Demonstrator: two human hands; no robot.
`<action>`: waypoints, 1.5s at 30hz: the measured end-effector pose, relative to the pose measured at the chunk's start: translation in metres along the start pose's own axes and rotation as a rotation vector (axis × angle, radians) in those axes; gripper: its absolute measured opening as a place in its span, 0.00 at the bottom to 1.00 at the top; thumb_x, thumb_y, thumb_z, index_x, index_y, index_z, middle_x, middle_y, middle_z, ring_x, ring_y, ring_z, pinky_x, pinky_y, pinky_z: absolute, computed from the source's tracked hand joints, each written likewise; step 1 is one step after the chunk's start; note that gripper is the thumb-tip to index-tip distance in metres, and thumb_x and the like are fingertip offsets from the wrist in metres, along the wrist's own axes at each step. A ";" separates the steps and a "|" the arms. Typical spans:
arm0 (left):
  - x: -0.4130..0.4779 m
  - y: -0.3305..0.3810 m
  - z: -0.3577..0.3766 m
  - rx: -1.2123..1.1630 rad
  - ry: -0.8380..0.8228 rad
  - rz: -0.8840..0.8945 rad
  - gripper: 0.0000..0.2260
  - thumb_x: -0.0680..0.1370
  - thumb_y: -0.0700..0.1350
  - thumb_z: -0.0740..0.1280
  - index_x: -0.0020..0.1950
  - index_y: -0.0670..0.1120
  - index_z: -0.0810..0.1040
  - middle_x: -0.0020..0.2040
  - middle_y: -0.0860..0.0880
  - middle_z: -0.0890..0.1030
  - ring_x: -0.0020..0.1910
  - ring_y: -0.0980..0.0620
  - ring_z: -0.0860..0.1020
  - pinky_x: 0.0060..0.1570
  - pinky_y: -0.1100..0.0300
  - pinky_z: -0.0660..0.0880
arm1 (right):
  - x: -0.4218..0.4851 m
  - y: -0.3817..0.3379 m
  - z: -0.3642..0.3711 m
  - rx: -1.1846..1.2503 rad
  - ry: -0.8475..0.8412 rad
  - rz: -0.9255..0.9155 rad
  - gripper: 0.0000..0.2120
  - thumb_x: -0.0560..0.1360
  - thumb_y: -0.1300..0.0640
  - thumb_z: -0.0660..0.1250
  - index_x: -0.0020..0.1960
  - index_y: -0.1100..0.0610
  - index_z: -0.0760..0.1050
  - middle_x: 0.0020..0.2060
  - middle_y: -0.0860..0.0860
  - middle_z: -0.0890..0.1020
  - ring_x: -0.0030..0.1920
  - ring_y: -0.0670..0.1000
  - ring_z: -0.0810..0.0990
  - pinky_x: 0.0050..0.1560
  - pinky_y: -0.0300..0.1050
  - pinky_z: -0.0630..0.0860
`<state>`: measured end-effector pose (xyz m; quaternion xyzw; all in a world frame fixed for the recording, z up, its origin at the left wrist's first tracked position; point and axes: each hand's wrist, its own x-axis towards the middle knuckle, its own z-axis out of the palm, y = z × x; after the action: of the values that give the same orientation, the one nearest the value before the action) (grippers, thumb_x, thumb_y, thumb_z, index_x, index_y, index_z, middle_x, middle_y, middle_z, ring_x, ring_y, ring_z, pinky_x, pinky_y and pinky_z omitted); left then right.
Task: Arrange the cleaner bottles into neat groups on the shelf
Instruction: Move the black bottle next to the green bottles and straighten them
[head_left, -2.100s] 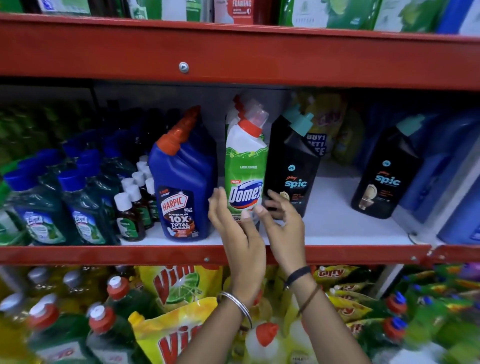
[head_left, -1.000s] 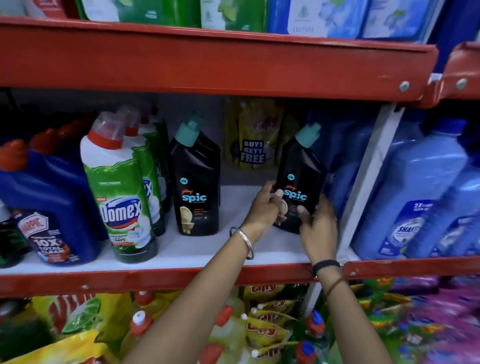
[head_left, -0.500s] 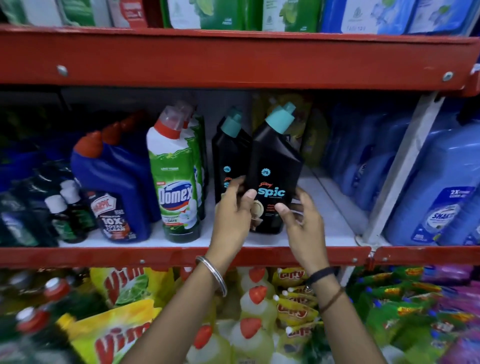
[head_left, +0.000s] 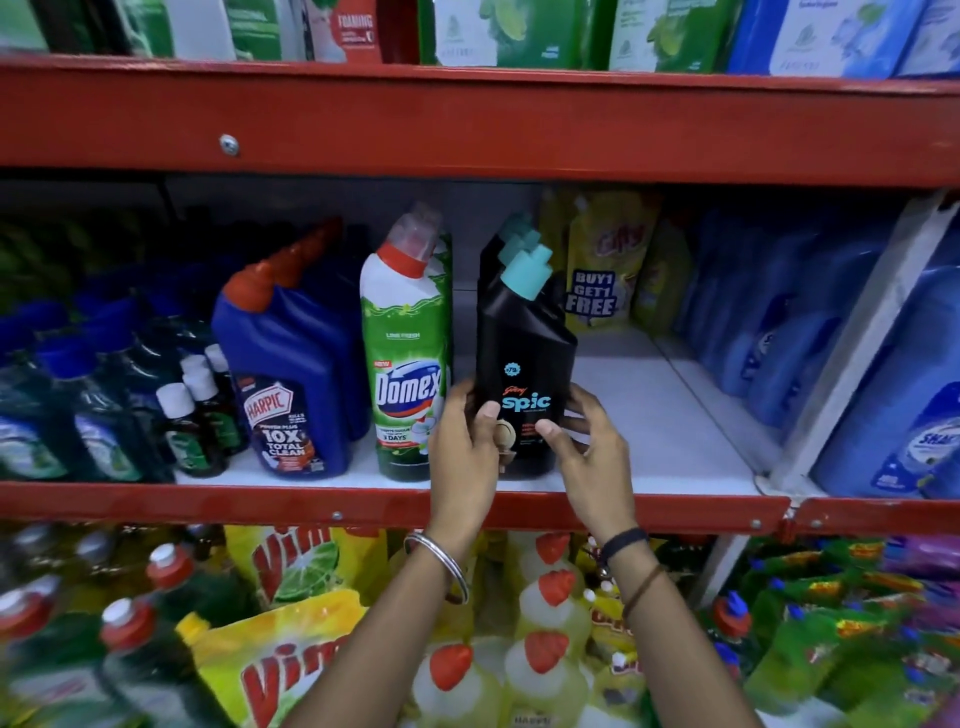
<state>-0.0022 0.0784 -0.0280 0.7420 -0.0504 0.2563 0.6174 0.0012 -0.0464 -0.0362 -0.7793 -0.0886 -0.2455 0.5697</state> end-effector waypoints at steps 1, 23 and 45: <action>0.000 0.000 0.000 0.009 0.002 0.006 0.13 0.80 0.44 0.59 0.64 0.49 0.71 0.47 0.54 0.80 0.44 0.57 0.80 0.38 0.68 0.78 | 0.000 0.001 0.000 0.004 0.008 -0.004 0.19 0.74 0.58 0.68 0.64 0.55 0.71 0.53 0.46 0.79 0.54 0.46 0.77 0.47 0.22 0.71; -0.019 -0.011 -0.033 0.313 -0.146 0.070 0.26 0.79 0.37 0.57 0.74 0.56 0.61 0.53 0.35 0.82 0.49 0.46 0.77 0.52 0.45 0.78 | -0.011 0.007 -0.011 0.144 -0.018 0.111 0.17 0.72 0.32 0.57 0.44 0.39 0.81 0.47 0.47 0.84 0.55 0.53 0.82 0.61 0.61 0.76; -0.021 -0.005 -0.034 0.352 -0.159 0.047 0.26 0.79 0.38 0.58 0.75 0.54 0.58 0.51 0.42 0.82 0.41 0.47 0.75 0.38 0.55 0.73 | -0.014 0.008 -0.001 0.199 0.082 0.097 0.22 0.75 0.43 0.57 0.58 0.56 0.77 0.52 0.53 0.83 0.54 0.46 0.82 0.60 0.54 0.78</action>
<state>-0.0294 0.1061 -0.0385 0.8550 -0.0706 0.2162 0.4661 -0.0077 -0.0481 -0.0499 -0.7114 -0.0513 -0.2396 0.6587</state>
